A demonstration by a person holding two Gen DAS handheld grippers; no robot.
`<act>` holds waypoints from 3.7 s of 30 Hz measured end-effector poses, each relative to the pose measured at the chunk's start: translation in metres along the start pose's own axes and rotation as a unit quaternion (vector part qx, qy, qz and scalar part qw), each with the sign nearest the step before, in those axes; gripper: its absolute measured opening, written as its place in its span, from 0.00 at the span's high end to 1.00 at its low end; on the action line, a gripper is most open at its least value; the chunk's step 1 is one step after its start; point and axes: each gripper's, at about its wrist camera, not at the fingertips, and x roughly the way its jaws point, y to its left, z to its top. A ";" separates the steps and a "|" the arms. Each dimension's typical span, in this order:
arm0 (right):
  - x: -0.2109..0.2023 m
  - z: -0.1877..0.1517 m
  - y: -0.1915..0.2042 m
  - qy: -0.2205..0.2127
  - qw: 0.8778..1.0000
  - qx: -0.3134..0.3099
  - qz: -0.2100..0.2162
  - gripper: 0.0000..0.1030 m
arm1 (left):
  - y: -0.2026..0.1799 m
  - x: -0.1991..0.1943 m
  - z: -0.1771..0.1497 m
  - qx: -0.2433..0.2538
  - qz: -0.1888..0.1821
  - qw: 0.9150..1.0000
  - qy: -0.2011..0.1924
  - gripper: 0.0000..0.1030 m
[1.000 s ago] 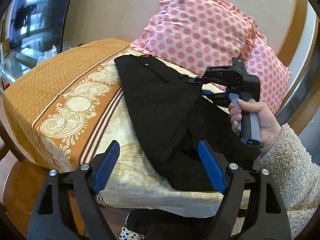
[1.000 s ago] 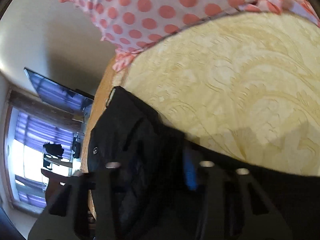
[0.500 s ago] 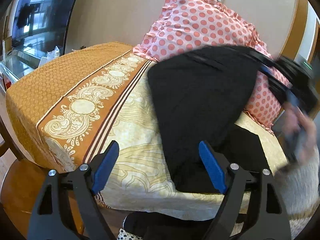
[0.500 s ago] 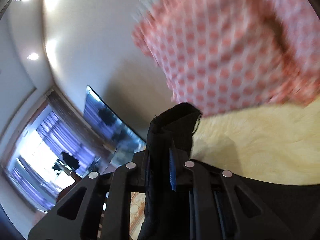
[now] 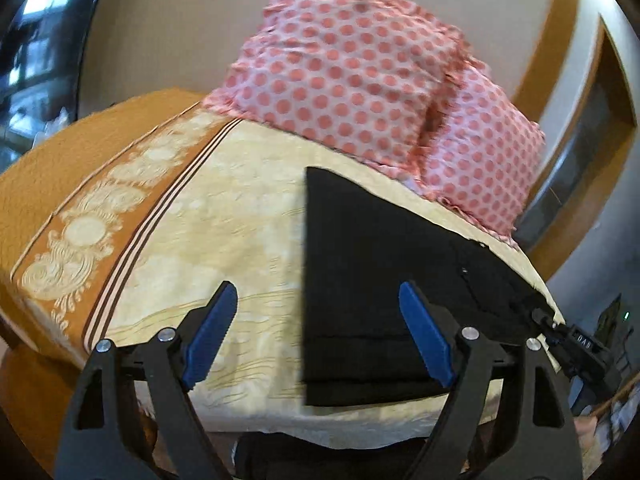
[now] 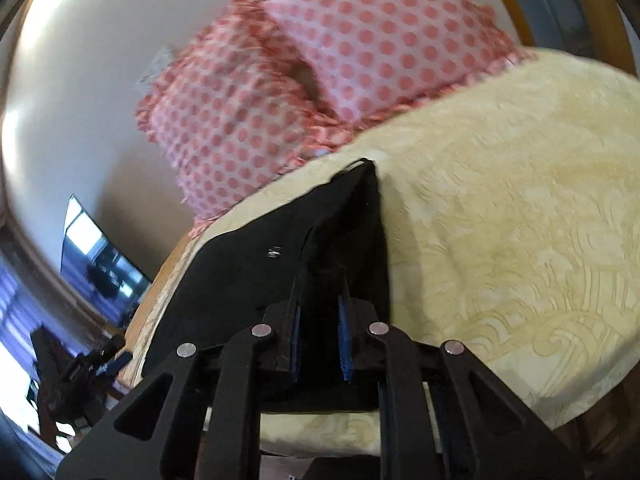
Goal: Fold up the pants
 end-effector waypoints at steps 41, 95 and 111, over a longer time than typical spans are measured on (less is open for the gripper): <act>0.106 0.067 -0.049 0.190 0.981 0.016 0.021 0.37 | -0.082 0.093 -0.017 0.124 -0.043 0.983 0.129 0.03; 0.217 0.162 -0.055 0.147 0.985 -0.045 -0.081 0.61 | -0.062 0.297 0.158 0.052 0.096 0.978 0.176 0.75; 0.171 0.082 0.018 0.174 0.960 -0.199 -0.094 0.27 | -0.116 0.191 0.074 0.106 -0.026 0.981 0.163 0.06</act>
